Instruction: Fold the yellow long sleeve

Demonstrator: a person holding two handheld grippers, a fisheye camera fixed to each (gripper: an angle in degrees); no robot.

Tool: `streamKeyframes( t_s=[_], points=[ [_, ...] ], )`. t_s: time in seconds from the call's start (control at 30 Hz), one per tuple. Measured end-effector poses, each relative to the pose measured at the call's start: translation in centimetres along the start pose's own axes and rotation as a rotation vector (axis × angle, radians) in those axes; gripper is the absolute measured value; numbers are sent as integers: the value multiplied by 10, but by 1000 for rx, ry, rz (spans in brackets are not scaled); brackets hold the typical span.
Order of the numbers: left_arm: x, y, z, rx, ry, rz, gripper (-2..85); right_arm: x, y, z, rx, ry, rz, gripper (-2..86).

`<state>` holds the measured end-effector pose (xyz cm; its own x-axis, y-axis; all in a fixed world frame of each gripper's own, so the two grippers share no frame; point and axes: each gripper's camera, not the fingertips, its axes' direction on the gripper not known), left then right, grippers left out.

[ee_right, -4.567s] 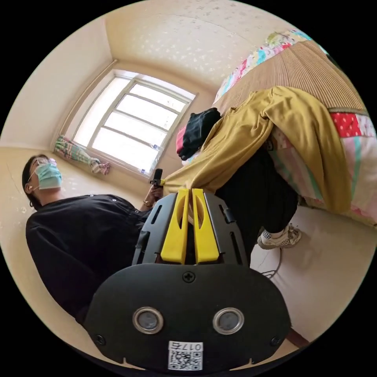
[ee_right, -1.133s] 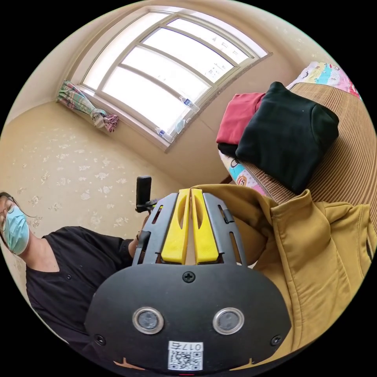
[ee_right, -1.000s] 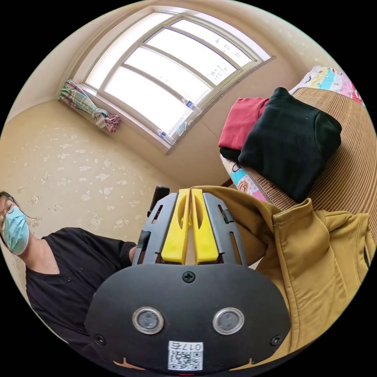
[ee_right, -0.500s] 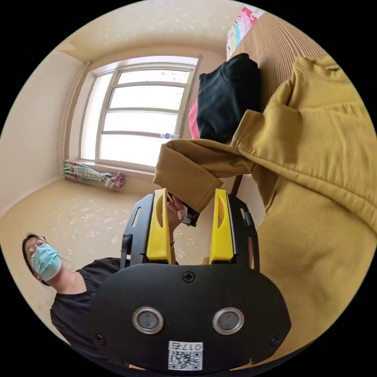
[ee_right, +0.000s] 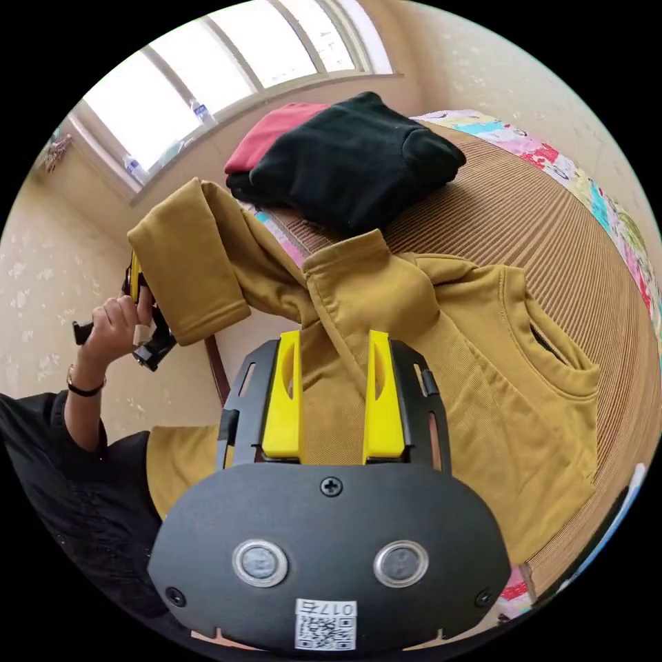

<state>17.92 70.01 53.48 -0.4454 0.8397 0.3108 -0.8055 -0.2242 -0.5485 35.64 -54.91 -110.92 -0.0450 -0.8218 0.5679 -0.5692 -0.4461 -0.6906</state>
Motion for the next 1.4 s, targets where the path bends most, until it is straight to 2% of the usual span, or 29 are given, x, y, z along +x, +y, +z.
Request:
streamKeyframes(
  t_s=[0.1, 0.13, 0.2, 0.27, 0.33, 0.47, 0.6, 0.67, 0.83, 0.93, 1.0, 1.1, 1.17, 1.23, 1.3, 1.37, 1.4],
  points=[
    [3, -18, -10, 78, 26, -3, 35, -4, -18, 32, -109, 98, -8, 72],
    [6, -25, -14, 101, 20, 0, 35, 4, -19, 24, -83, 110, 43, 57],
    [14, -34, -18, 122, 10, 7, 34, 30, -16, -7, 17, -12, 163, 45],
    [22, -41, -18, 124, 4, 13, 34, 73, 5, -70, 240, -212, 306, 38],
    [31, -48, -17, 118, -3, 22, 33, 100, 30, -124, 419, -268, 363, 36],
    [34, -52, -19, 143, 5, 13, 32, 145, 104, -239, 759, -146, 547, 33],
    [30, -56, -13, 153, 28, 5, 32, 169, 193, -314, 1042, 15, 739, 30],
    [29, -59, -8, 148, 26, 0, 32, 196, 264, -328, 1170, 73, 960, 29],
    [32, -67, 6, 144, 30, 0, 32, 274, 393, -279, 1112, 51, 1451, 29],
    [33, -70, 9, 149, 35, 1, 32, 295, 424, -274, 1053, 32, 1536, 28],
    [32, -71, 11, 150, 41, 0, 32, 299, 422, -299, 1057, 58, 1524, 28],
    [29, -72, 14, 148, 46, -10, 32, 295, 382, -378, 1117, 172, 1371, 29],
    [29, -73, 14, 147, 46, -12, 32, 275, 326, -443, 1163, 288, 1153, 30],
    [30, -75, 14, 146, 42, -5, 34, 254, 268, -475, 1126, 338, 936, 30],
    [30, -76, 13, 147, 45, -2, 34, 226, 207, -481, 1037, 363, 721, 32],
    [27, -76, 12, 149, 50, 0, 35, 177, 131, -440, 894, 314, 428, 33],
    [25, -76, 11, 151, 56, 3, 35, 165, 115, -421, 855, 285, 381, 34]
  ],
)
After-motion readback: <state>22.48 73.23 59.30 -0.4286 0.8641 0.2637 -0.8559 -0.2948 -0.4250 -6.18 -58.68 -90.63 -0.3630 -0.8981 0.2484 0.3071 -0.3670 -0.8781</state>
